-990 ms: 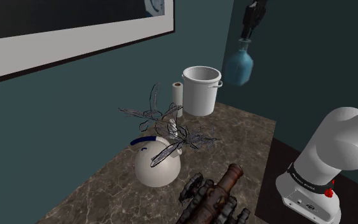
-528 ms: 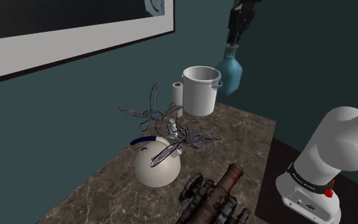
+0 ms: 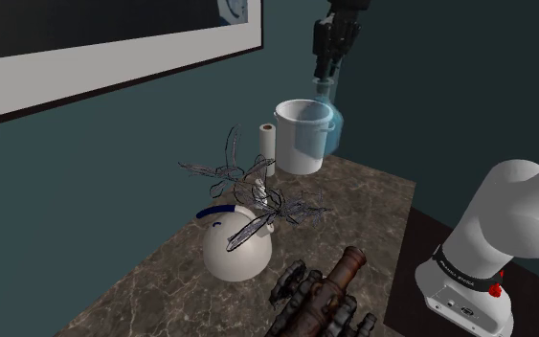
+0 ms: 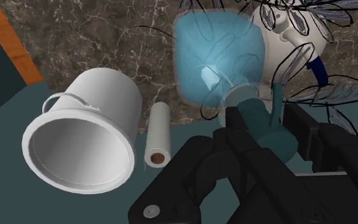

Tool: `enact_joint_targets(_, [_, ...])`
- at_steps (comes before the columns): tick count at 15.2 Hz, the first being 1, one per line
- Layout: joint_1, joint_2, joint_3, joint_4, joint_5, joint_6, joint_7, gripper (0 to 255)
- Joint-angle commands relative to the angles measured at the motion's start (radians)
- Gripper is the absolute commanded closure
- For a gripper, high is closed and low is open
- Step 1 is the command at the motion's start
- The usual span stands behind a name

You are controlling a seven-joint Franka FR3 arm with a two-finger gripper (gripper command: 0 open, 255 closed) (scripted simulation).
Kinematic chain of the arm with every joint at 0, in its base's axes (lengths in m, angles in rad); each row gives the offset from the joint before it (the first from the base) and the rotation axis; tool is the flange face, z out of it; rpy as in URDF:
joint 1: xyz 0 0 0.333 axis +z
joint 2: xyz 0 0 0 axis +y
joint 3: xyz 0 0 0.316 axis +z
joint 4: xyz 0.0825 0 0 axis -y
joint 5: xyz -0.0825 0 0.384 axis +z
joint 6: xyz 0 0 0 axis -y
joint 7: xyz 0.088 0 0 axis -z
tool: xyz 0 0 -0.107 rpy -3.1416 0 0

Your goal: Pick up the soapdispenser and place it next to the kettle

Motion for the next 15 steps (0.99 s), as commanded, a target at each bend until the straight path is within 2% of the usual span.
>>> enact_joint_targets(1, [0.01, 0.022, 0.041, 0.019, 0.007, 0.009, 0.051, 255])
enact_joint_targets(9, [0.046, 0.156, 0.209, 0.132, 0.001, 0.046, 0.255, 255])
enact_joint_targets(15, [0.074, 0.31, 0.342, 0.272, -0.061, 0.059, 0.423, 255])
